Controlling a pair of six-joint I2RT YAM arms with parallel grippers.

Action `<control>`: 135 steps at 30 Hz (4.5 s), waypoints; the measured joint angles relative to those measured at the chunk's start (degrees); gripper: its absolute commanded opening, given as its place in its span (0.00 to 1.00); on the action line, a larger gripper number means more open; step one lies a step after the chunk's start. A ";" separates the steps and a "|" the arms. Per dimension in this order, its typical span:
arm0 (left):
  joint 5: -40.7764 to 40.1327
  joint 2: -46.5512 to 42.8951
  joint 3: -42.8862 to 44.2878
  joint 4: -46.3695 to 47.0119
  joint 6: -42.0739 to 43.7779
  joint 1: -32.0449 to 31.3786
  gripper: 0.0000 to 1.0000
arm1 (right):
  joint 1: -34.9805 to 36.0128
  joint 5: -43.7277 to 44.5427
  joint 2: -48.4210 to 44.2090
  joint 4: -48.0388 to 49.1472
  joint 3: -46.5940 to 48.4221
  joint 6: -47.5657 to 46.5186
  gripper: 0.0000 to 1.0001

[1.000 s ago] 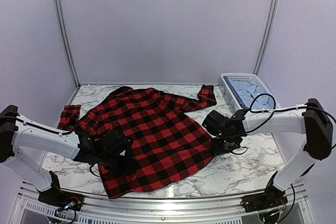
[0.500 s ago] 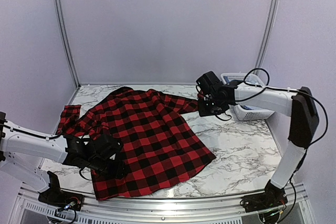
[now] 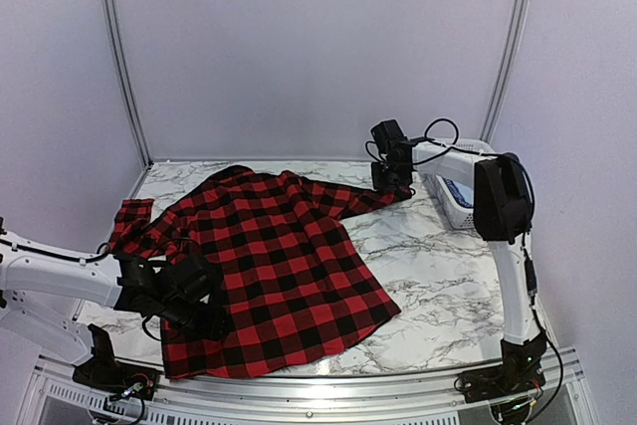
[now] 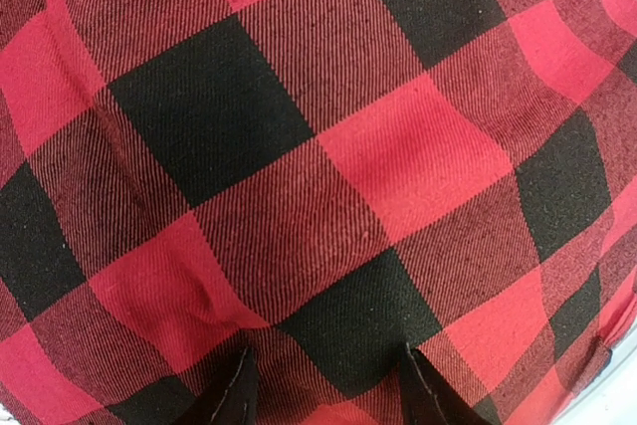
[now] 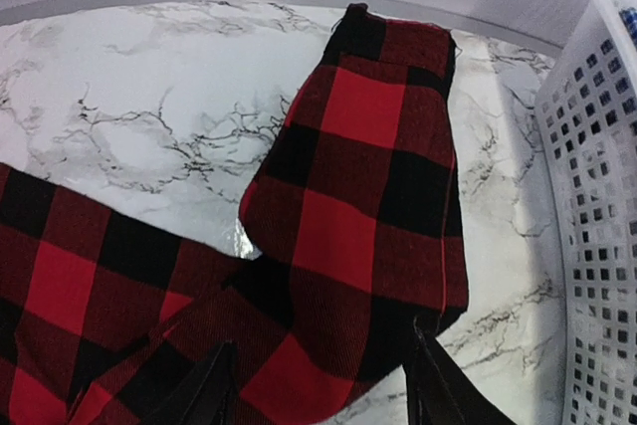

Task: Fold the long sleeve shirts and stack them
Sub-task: Flatten out the square-folded shirt at the center of the board, then pick up the sleeve from the center of the board.

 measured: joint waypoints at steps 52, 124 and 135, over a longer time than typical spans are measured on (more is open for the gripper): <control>-11.47 10.16 26.93 -5.03 8.44 39.28 0.63 | -4.92 -1.16 4.42 3.89 13.94 -10.32 0.66; -17.42 62.49 74.12 -8.33 15.98 63.63 0.40 | 19.89 -9.62 -23.61 13.62 -28.46 -3.82 0.62; -16.59 62.25 74.12 -8.66 15.15 63.67 0.00 | 21.14 -10.08 -23.58 14.10 -28.48 -3.65 0.61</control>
